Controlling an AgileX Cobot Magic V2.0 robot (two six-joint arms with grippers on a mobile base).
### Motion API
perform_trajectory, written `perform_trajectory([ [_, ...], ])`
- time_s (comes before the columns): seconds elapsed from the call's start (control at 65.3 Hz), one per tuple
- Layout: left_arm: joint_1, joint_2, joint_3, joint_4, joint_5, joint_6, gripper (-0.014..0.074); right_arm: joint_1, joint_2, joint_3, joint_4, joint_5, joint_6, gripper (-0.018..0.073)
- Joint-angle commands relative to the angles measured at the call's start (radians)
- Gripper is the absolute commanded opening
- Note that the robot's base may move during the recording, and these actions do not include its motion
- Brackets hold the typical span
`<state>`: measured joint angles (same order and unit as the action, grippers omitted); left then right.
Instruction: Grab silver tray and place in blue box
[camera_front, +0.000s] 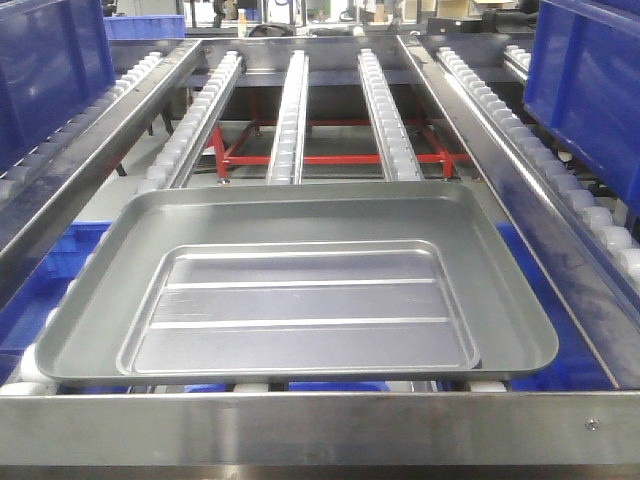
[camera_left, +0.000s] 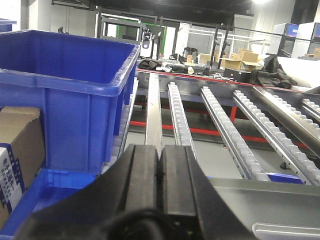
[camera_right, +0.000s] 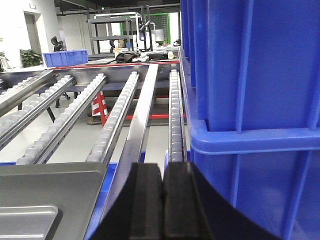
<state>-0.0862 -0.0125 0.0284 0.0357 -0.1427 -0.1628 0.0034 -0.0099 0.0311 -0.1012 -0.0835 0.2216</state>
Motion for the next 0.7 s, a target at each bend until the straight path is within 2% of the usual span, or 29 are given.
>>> perform_trajectory([
  [0.0,-0.009,-0.014,-0.003,-0.006,-0.083,0.001,-0.0093,-0.001,-0.021,0.001,0.001,-0.082,-0.006,0.005],
  [0.613,-0.009,-0.014,-0.003,-0.004,-0.083,0.001,-0.0093,-0.001,-0.021,0.001,0.001,-0.092,-0.006,0.005],
  [0.689,-0.009,-0.014,-0.023,0.007,-0.115,-0.002,-0.0093,0.0,-0.021,-0.013,0.001,-0.126,0.001,0.005],
])
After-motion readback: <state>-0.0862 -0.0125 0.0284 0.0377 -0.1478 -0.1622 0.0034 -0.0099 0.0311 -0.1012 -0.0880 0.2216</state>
